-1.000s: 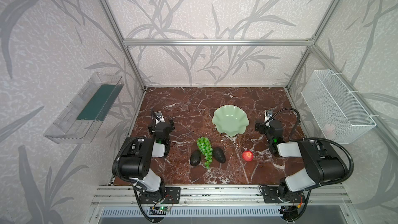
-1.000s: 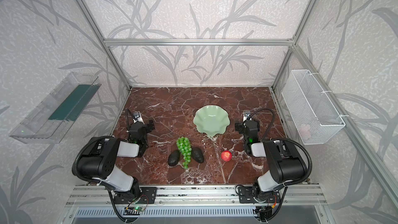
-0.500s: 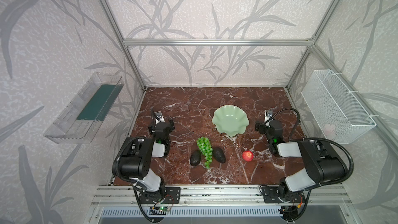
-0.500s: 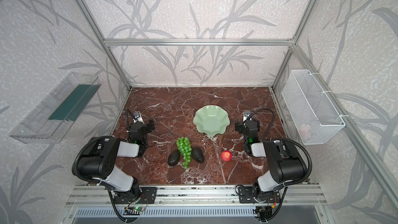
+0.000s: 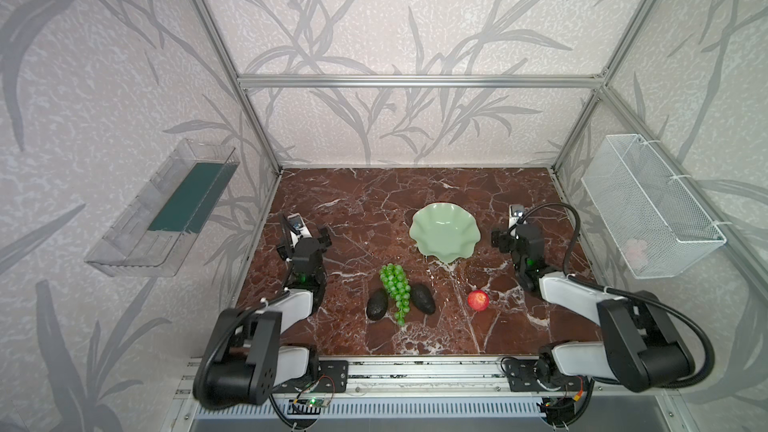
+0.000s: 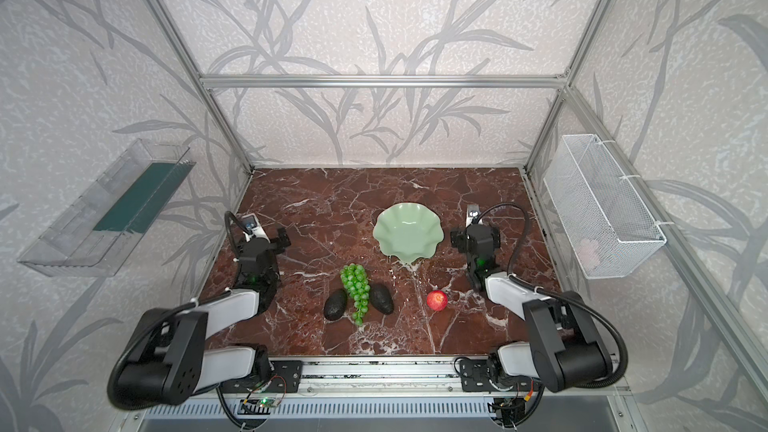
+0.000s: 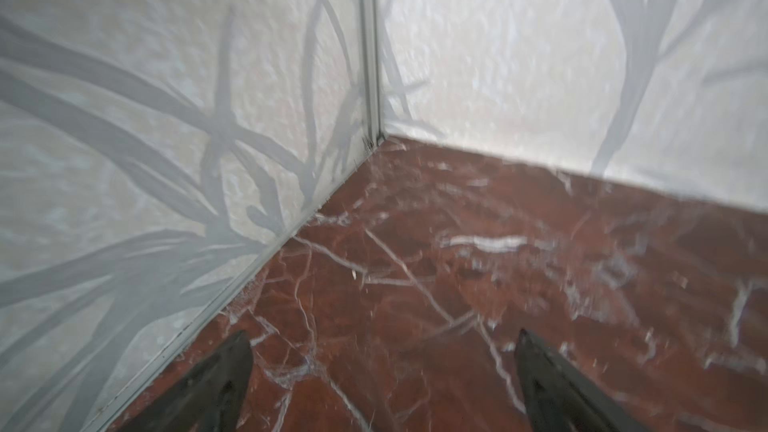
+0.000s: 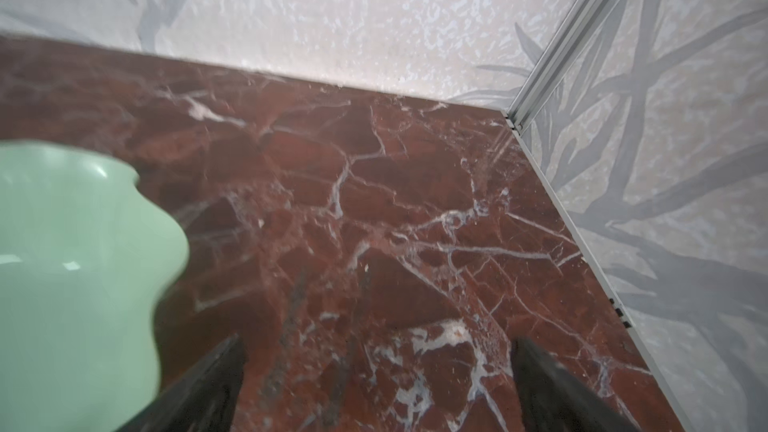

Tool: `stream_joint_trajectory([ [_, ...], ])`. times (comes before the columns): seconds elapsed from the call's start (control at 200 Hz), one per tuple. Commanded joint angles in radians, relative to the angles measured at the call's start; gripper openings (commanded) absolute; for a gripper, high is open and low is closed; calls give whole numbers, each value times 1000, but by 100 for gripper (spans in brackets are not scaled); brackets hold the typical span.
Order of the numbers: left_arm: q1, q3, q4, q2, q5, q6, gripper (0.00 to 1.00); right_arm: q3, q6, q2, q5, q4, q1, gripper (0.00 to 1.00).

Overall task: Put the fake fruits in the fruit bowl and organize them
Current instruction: 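Raise both arms from the rest pose toward the table, then lower the right gripper onto the red apple and close it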

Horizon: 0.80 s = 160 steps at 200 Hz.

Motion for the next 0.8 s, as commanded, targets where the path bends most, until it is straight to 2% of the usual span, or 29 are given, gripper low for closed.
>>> stream_joint_trajectory([
  [0.0, 1, 126, -366, -200, -65, -185, 99, 172, 289, -141, 41, -419, -6, 99],
  [0.07, 2, 97, -389, -326, -12, -358, 99, 169, 312, -197, -137, -480, -24, 99],
  [0.12, 5, 25, -273, -405, 84, -343, 99, 140, 321, -252, -227, -494, -22, 99],
  [0.15, 4, 1, -256, -453, 106, -347, 99, 121, 318, -284, -272, -497, -21, 100],
  [0.21, 5, 37, -415, -535, 51, -422, 99, 125, 355, -345, -318, -630, -18, 99],
  [0.26, 5, 100, -599, -570, 43, -426, 99, 135, 365, -381, -348, -756, -5, 97],
  [0.38, 5, 213, -858, -567, 103, -432, 97, 136, 393, -432, -337, -995, 94, 95],
  [0.49, 6, 284, -991, -519, 156, -452, 95, 105, 495, -442, -262, -1091, 263, 95],
  [0.625, 6, 340, -1089, -469, 164, -447, 92, 48, 611, -389, -193, -1104, 417, 94],
  [0.795, 6, 351, -1104, -469, 204, -438, 92, 4, 718, -303, -204, -1069, 476, 94],
])
